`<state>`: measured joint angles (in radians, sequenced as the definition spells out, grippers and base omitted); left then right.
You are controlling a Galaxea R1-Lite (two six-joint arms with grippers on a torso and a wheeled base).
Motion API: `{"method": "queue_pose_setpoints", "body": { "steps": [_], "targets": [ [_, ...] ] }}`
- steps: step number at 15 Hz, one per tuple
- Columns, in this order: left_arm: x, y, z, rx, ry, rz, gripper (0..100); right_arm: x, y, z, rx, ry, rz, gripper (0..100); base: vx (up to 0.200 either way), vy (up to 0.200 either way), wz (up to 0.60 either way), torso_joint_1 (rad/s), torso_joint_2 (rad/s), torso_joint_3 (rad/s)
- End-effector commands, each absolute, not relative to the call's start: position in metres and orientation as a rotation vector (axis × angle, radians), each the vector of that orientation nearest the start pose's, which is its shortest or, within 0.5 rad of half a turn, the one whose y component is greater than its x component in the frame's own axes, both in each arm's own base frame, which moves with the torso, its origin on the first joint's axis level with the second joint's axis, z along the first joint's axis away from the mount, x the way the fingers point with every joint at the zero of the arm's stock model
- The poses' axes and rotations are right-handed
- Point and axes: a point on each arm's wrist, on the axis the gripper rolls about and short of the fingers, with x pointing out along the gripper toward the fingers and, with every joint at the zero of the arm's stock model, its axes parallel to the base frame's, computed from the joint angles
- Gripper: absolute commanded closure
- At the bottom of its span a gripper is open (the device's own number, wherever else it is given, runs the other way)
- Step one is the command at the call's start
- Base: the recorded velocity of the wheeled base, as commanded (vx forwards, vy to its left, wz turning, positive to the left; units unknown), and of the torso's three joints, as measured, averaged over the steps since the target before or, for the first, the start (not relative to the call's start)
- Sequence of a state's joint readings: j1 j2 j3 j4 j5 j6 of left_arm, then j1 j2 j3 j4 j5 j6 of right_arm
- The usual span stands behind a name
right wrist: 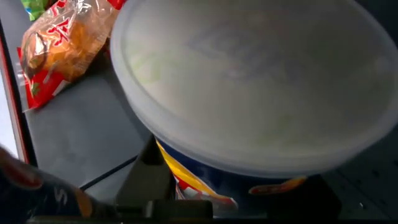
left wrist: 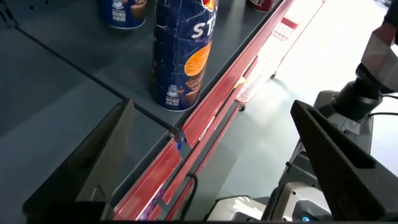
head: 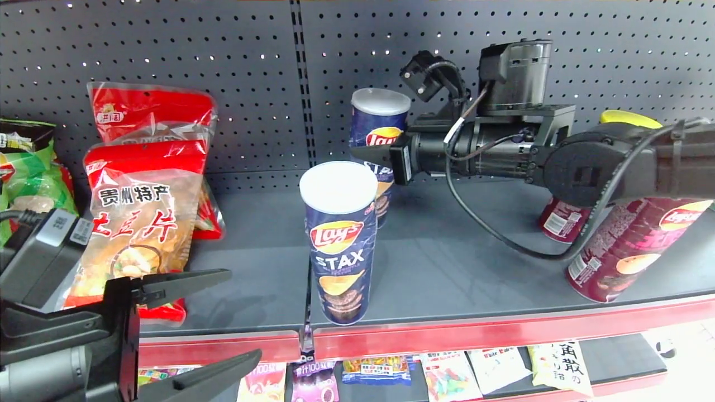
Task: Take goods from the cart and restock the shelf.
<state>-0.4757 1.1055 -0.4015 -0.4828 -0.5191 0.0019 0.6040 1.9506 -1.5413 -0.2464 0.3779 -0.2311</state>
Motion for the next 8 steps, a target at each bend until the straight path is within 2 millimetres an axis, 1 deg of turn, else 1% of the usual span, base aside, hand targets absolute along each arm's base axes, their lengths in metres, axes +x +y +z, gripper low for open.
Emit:
{"method": "queue_pose_setpoints", "body": {
  "steps": [1, 5, 8],
  "targets": [
    [0.125, -0.077, 0.190, -0.002, 0.235, -0.987, 0, 0.335, 0.243, 0.253, -0.230, 0.068, 1.011, 100, 0.000, 0.000, 0.00, 0.000, 0.00, 0.000],
    [0.125, -0.077, 0.190, -0.002, 0.237, -0.978, 0, 0.334, 0.249, 0.246, -0.233, 0.088, 1.032, 100, 0.000, 0.000, 0.00, 0.000, 0.00, 0.000],
    [0.126, -0.077, 0.191, -0.002, 0.237, -0.978, 0, 0.337, 0.252, 0.241, -0.234, 0.098, 1.031, 100, 0.000, 0.000, 0.00, 0.000, 0.00, 0.000]
  ]
}}
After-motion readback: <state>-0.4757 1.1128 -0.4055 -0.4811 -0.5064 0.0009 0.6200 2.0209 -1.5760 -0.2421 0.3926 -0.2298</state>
